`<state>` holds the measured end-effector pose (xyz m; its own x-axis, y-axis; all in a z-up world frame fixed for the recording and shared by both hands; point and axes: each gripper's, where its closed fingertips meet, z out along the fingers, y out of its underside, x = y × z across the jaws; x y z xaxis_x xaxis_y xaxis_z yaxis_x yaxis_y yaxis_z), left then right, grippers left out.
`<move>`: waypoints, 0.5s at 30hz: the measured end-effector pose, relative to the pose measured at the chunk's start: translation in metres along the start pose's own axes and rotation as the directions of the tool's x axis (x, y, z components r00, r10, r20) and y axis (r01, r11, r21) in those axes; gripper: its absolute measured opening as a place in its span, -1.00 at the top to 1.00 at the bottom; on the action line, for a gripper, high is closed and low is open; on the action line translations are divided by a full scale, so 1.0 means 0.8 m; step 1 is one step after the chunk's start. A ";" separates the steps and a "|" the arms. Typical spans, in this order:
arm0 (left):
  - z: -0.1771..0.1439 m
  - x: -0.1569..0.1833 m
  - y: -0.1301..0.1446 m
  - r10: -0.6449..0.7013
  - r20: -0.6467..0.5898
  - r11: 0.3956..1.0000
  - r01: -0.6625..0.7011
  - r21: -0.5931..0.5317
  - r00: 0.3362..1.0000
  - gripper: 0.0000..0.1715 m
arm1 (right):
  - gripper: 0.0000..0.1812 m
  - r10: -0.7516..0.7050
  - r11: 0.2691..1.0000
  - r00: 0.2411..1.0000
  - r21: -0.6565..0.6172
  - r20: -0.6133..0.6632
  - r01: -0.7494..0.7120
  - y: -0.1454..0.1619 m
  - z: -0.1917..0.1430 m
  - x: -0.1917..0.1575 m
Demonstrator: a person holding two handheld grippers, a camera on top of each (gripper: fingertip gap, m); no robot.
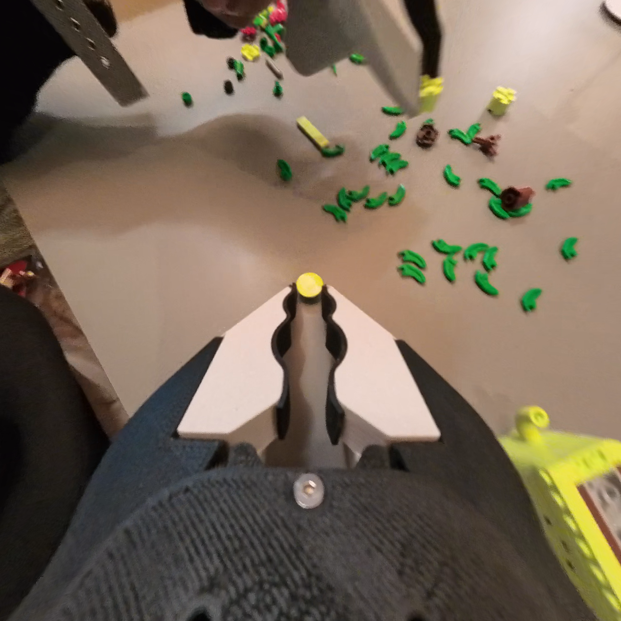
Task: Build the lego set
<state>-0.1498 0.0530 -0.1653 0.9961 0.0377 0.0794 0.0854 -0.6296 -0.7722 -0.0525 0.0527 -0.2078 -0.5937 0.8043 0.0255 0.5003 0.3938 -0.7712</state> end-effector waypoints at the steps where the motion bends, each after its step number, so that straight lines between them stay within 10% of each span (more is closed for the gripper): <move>1: 0.005 0.023 0.002 0.064 -0.070 0.998 -0.064 -0.006 0.995 0.84 | 0.86 0.001 1.000 1.000 -0.006 -0.020 -0.001 0.007 -0.007 0.006; 7: 0.033 0.111 0.013 0.225 -0.312 0.967 -0.252 -0.047 0.923 0.83 | 0.86 -0.047 0.999 0.999 -0.022 0.005 0.047 0.031 -0.029 0.021; 15: 0.045 0.126 0.034 0.247 -0.364 0.948 -0.302 -0.101 0.898 0.83 | 0.71 -0.053 0.998 0.998 -0.023 0.046 0.054 0.036 -0.034 0.020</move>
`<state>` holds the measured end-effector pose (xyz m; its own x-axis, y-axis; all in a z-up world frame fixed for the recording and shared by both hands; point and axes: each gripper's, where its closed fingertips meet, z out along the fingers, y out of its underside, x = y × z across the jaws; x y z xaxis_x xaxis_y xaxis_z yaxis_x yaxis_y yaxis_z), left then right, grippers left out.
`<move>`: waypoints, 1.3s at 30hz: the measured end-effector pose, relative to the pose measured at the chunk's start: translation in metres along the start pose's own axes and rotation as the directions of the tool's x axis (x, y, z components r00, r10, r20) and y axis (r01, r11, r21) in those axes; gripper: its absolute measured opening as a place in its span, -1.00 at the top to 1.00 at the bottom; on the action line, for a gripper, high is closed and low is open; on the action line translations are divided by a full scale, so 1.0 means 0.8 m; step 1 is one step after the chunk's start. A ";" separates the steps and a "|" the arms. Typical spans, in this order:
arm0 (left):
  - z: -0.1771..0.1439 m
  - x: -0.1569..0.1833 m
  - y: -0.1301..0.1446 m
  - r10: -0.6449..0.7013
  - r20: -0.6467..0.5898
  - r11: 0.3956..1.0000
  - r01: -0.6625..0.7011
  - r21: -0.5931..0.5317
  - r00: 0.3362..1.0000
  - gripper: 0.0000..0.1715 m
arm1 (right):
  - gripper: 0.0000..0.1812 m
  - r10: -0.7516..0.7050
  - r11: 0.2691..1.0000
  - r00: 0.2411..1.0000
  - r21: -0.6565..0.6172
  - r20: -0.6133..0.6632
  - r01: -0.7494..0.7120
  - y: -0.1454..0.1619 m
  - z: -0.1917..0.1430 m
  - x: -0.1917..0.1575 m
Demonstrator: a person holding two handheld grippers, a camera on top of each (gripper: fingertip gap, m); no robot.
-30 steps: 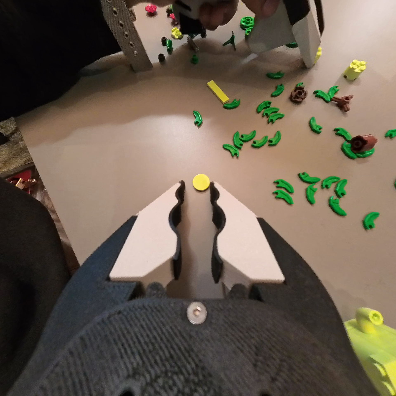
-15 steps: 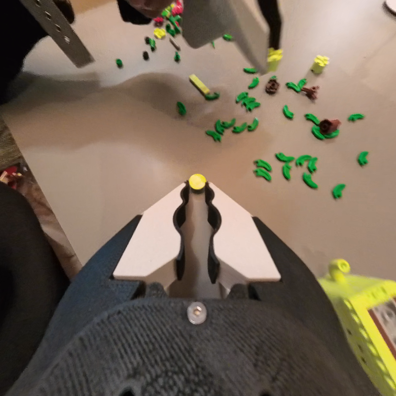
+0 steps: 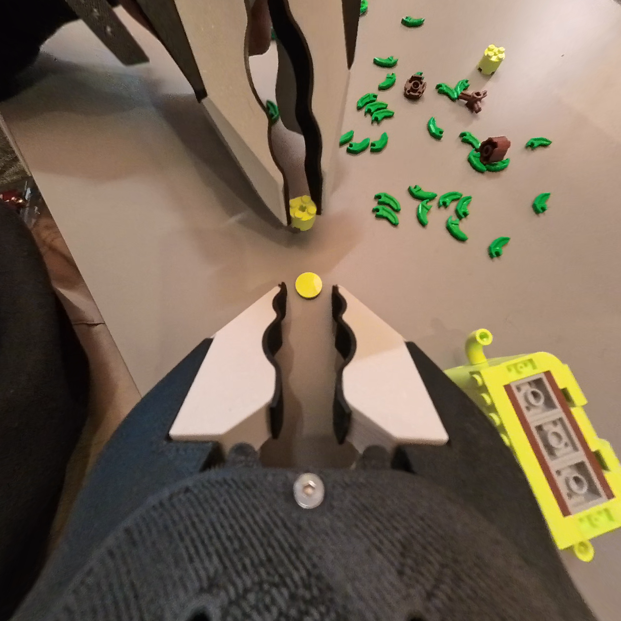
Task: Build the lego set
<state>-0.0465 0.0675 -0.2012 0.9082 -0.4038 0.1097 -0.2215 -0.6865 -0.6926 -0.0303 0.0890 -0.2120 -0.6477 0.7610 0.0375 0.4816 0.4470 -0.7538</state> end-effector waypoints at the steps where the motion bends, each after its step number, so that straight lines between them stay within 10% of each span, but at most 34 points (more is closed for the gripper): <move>1: 0.000 0.000 0.001 0.000 -0.001 1.000 0.000 -0.003 1.000 0.83 | 0.71 0.002 1.000 1.000 0.000 0.001 -0.002 0.000 0.000 0.000; 17: 0.008 0.001 0.007 -0.020 -0.025 1.000 0.020 -0.008 0.999 0.80 | 0.84 0.040 0.999 0.999 -0.003 -0.010 -0.040 -0.001 0.002 0.007; 23: 0.012 0.000 0.009 -0.023 -0.027 1.000 0.022 -0.012 0.999 0.85 | 0.53 0.015 0.999 1.000 0.048 -0.026 -0.013 -0.019 0.006 -0.002; 32: -0.001 0.001 0.003 -0.080 -0.090 0.995 0.085 0.050 0.993 1.00 | 0.86 -0.130 0.991 0.973 -0.008 -0.191 0.131 -0.030 0.029 0.001; 39: -0.015 -0.014 -0.005 -0.048 0.009 0.994 0.047 0.098 0.999 0.72 | 0.88 0.204 0.961 0.976 0.207 -0.072 -0.186 -0.056 0.003 0.012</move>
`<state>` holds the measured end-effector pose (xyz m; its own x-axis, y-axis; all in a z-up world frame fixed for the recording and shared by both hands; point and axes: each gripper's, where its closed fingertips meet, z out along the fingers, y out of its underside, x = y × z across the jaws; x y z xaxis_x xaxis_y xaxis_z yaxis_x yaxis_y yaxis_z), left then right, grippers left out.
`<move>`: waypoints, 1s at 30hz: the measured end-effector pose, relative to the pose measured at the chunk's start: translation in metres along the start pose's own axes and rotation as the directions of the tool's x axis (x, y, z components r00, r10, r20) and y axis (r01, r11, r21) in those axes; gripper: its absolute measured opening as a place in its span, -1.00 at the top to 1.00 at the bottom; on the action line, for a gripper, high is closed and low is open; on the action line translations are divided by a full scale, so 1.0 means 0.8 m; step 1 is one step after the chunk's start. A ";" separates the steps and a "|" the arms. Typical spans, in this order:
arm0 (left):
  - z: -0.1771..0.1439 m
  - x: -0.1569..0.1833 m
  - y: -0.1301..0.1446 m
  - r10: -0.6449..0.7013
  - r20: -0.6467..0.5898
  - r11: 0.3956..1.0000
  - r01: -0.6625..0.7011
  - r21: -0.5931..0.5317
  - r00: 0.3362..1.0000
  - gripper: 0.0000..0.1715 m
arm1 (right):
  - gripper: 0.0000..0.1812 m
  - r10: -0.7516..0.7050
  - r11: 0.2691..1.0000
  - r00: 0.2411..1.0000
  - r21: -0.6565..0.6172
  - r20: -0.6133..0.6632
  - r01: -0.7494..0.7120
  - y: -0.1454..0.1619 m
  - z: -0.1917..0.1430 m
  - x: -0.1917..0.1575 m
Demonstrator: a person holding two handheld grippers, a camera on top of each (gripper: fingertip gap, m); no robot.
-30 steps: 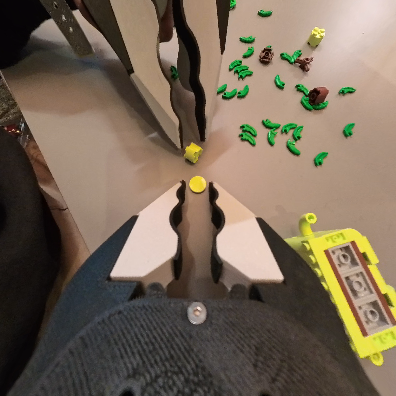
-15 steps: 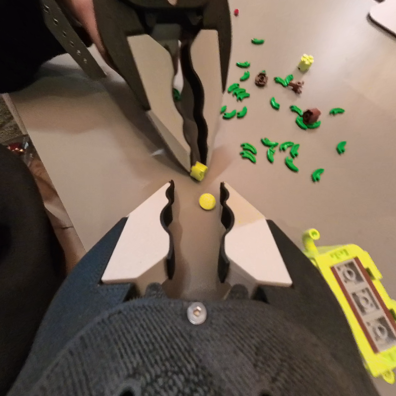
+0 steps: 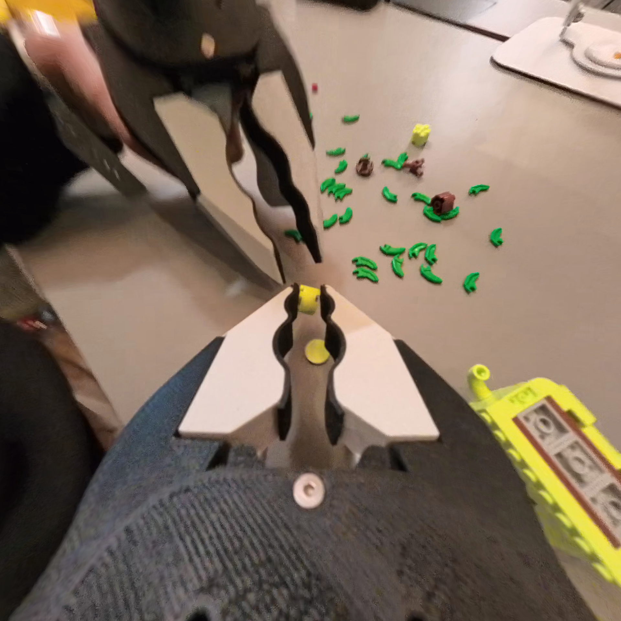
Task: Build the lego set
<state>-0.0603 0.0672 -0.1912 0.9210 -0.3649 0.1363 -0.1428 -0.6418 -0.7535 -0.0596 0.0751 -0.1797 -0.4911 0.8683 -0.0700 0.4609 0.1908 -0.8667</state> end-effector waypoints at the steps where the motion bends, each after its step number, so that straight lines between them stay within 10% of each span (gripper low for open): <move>1: 0.000 -0.004 -0.005 0.007 0.028 1.000 -0.007 0.012 1.000 0.72 | 0.88 0.086 0.995 0.996 0.047 0.034 -0.088 -0.009 -0.005 0.002; 11: -0.011 -0.015 -0.017 0.025 0.091 0.998 -0.031 0.062 0.995 0.75 | 0.87 0.371 0.928 0.895 -0.146 0.248 -0.344 0.017 0.011 -0.039; 30: -0.001 -0.001 -0.001 -0.004 -0.002 1.000 0.004 0.011 1.000 0.80 | 0.62 -0.032 0.998 0.999 -0.061 0.007 0.033 0.021 -0.012 0.000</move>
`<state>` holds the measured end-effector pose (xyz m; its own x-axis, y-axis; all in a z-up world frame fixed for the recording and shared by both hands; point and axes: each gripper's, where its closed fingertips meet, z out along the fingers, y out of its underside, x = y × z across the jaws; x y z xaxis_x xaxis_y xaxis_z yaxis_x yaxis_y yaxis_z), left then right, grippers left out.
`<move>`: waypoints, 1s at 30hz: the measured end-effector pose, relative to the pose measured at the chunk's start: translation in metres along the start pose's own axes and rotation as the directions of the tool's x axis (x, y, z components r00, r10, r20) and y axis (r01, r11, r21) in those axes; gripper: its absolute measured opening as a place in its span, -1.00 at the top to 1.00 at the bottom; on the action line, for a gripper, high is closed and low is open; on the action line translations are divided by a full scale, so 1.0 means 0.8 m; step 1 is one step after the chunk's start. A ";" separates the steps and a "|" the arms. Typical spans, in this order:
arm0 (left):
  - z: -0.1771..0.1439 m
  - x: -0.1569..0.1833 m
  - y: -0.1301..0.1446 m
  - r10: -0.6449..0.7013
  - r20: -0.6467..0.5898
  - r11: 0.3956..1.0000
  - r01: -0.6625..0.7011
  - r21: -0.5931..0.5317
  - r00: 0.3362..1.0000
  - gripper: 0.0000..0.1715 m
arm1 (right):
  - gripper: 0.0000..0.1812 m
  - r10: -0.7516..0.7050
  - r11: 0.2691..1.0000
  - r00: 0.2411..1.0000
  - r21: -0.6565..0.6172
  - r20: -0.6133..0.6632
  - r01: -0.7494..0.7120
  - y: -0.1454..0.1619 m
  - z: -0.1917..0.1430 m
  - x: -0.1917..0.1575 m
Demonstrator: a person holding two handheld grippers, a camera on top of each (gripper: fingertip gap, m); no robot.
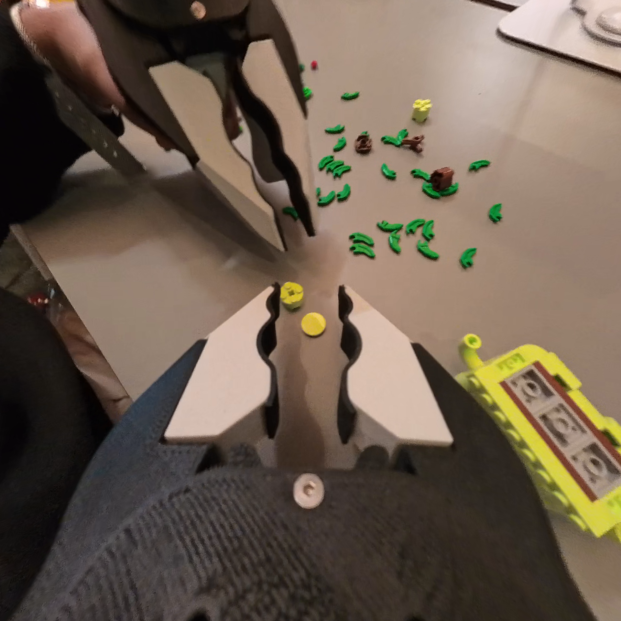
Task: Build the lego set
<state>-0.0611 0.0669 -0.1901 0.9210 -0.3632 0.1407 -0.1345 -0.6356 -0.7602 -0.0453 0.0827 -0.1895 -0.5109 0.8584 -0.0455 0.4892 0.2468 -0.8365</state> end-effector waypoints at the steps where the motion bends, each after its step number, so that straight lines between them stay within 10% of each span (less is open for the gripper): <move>1: 0.002 0.002 0.001 0.000 -0.009 1.000 0.000 -0.004 1.000 0.80 | 0.63 -0.022 1.000 1.000 -0.016 0.007 0.022 0.004 0.002 -0.004; 30: 0.027 0.018 0.016 0.014 -0.069 0.997 -0.020 -0.077 0.998 0.80 | 0.86 -0.163 0.984 0.974 -0.052 0.156 0.173 0.003 -0.001 -0.012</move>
<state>-0.0417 0.0685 -0.2116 0.8916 -0.4183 0.1731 -0.1801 -0.6786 -0.7121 -0.0385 0.0752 -0.1902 -0.6876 0.7261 0.0070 0.4296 0.4146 -0.8022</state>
